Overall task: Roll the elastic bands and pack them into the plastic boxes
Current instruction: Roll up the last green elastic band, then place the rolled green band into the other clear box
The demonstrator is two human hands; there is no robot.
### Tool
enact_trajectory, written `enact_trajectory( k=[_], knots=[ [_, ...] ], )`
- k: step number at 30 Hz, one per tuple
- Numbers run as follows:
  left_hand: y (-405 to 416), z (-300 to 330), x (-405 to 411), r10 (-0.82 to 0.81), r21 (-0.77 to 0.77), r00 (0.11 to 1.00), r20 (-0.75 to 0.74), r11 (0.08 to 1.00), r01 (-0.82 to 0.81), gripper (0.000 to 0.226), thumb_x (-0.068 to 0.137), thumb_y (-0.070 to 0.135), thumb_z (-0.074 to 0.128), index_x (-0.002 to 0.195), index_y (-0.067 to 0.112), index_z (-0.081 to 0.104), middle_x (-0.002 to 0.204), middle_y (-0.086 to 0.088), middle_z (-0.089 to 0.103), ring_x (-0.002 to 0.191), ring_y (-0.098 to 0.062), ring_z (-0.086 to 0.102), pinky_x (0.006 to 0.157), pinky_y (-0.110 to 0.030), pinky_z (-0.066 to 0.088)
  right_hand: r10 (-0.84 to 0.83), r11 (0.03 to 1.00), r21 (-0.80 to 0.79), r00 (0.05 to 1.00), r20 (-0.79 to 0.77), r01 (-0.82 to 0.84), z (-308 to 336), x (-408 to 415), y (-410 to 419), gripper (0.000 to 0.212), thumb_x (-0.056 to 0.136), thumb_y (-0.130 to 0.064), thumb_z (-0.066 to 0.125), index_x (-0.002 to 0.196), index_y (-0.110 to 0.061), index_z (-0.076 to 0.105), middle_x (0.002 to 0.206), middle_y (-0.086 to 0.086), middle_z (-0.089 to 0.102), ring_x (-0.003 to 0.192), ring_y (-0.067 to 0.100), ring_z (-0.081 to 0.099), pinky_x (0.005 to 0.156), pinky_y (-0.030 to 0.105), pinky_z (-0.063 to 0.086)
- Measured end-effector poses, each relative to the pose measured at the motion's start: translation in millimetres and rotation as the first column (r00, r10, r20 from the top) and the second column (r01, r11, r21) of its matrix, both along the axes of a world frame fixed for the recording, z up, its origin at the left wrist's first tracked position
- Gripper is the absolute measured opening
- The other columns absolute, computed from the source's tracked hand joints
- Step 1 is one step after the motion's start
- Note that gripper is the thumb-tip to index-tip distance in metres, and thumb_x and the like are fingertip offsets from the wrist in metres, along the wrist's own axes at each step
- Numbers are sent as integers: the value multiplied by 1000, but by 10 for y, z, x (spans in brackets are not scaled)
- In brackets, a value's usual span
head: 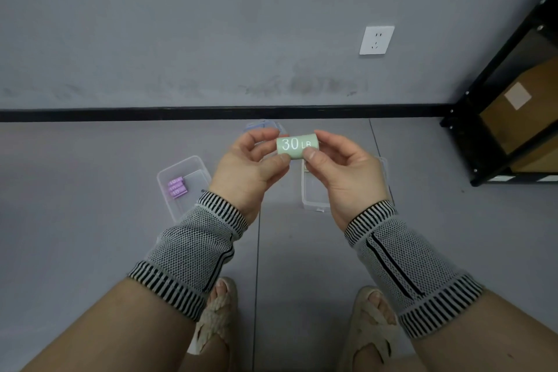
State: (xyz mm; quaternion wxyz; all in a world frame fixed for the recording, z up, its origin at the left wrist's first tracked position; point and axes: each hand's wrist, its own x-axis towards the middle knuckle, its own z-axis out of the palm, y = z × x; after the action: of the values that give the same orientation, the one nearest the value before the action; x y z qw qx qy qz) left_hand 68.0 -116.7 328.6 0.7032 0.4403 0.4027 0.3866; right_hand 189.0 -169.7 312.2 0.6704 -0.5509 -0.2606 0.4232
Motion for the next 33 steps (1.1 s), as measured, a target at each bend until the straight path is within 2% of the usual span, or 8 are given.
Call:
enact_trajectory(
  k=[6,10,14,19,24,28,31,33],
  knots=[
    [-9,-60,37,32,168,981,-193,986,1,29,82,-5,64,99,18,59,98,-4,69,82,-12,66,81,-30,53,-61,998,-22,998,18,61,-49,-8,17,23,83,-4,68,92,-25,69,82,-7,71,81,8,67,85,30,55],
    [-19,-100,116,98,152,970,-222,986,-65,31,80,-3,66,97,20,55,100,-6,69,83,-19,65,85,-42,52,-116,992,-52,990,-75,113,-102,-78,26,22,86,-6,66,99,-23,67,85,-6,70,86,11,66,84,27,55],
    [-35,-103,235,143,99,974,-173,987,-127,25,81,-3,65,96,16,56,100,-8,69,82,-15,66,87,-35,53,-192,978,-105,974,-122,179,-89,-40,43,17,82,-7,71,94,-18,67,92,3,72,90,16,70,83,29,55],
    [17,-72,447,172,44,976,-136,985,-167,20,80,4,69,91,17,59,95,-4,71,79,-11,66,76,-27,53,-186,980,-110,966,-180,169,40,168,150,13,83,-7,70,92,-16,68,95,8,72,91,17,70,84,27,55],
    [362,-119,694,159,42,970,-184,987,-153,19,79,8,72,88,17,59,92,-4,70,79,-14,64,76,-29,53,-84,985,-155,994,-71,72,6,553,443,13,82,-8,71,91,-16,69,90,4,73,86,14,69,87,30,55],
    [702,-633,907,81,-22,966,-247,996,-90,19,79,10,73,93,15,61,98,-9,69,91,-22,68,80,-31,55,-87,963,-255,996,-3,83,-462,839,708,12,82,-11,72,92,-17,70,87,3,72,84,13,69,84,28,56],
    [983,-1350,1071,25,-73,948,-318,996,-50,19,79,12,73,94,15,62,97,-8,70,93,-22,68,83,-35,56,-88,928,-360,996,29,92,-1167,997,970,11,81,-12,72,86,-21,70,82,3,72,81,15,68,83,30,57],
    [1192,-1881,1173,4,-71,924,-384,997,-34,18,77,14,75,92,17,64,93,-4,71,89,-20,69,81,-34,57,-112,901,-419,993,23,112,-1704,1079,1163,14,81,-11,72,93,-17,72,81,5,72,77,16,67,82,32,57]
  ],
)
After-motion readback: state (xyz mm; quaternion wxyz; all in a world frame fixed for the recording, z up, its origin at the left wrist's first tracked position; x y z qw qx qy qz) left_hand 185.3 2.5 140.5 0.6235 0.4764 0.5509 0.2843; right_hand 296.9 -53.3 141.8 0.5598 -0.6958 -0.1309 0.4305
